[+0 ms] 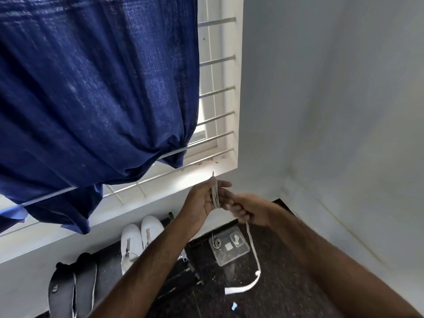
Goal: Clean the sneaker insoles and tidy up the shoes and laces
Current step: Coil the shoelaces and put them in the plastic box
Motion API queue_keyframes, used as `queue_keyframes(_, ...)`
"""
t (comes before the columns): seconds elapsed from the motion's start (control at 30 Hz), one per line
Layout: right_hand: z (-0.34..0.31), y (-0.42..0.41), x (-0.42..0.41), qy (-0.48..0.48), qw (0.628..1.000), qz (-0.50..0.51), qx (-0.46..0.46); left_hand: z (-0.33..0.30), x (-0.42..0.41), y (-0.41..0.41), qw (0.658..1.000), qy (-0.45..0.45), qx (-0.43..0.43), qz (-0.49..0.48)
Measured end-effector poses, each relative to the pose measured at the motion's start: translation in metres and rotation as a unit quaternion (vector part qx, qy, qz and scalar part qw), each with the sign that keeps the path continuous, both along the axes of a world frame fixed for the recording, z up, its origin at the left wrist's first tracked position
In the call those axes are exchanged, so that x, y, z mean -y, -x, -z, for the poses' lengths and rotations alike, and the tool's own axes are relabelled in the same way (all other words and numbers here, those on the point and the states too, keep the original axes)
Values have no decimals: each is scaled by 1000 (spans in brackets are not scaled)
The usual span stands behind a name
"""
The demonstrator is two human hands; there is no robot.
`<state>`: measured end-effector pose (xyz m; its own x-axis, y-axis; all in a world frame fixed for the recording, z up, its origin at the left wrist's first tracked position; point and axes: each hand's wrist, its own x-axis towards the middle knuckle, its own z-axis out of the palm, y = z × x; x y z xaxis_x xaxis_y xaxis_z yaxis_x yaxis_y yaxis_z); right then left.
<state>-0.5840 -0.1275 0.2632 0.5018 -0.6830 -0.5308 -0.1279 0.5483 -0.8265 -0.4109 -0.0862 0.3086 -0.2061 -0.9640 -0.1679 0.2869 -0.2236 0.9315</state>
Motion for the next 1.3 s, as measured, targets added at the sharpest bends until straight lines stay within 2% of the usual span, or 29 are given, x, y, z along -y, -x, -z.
queue_keyframes(0.17, -69, 2, 29, 88, 995, 26, 24, 9, 2, 5, 993, -23, 109, 35)
queue_keyframes(0.3, -89, -11, -5, 153, 985, 19, 72, 14, 8, 1, 994, -54, 58, -76)
queue_keyframes(0.37, -68, -15, -29, 135, 987, -12, 90, 10, 10, -5, 993, -48, 9, -103)
queue_keyframes(0.47, -17, -15, -53, 52, 992, -42, 108, -4, 8, -10, 997, -27, -40, -57)
queue_keyframes(0.57, 12, -8, -49, -15, 995, -24, 96, -15, 3, -8, 999, -13, -29, -25)
queue_keyframes(0.63, 11, -1, -33, -21, 998, 1, 54, -17, -1, -5, 1000, -9, -6, -8)
queue_keyframes(0.73, -20, 6, 0, 16, 999, 41, 17, -15, -11, -1, 998, -1, 55, 33)
queue_keyframes(0.83, -67, 8, 21, 78, 994, 61, 44, -7, -13, 4, 992, -20, 114, 47)
queue_keyframes(0.97, -93, -3, -1, 142, 985, 33, 98, -4, -6, 9, 994, -42, 76, -68)
queue_keyframes(1.03, -77, -11, -25, 118, 987, -3, 112, -6, -2, 4, 992, -40, 45, -114)
queue_keyframes(1.17, -14, -14, -55, 26, 988, -108, 105, -16, 0, -6, 995, -32, -45, -81)
queue_keyframes(1.23, 7, -9, -51, -17, 989, -118, 92, -22, -3, -7, 998, -25, -48, -42)
queue_keyframes(1.3, 7, -2, -34, -30, 994, -80, 67, -25, -9, -7, 1000, -13, -18, 8)
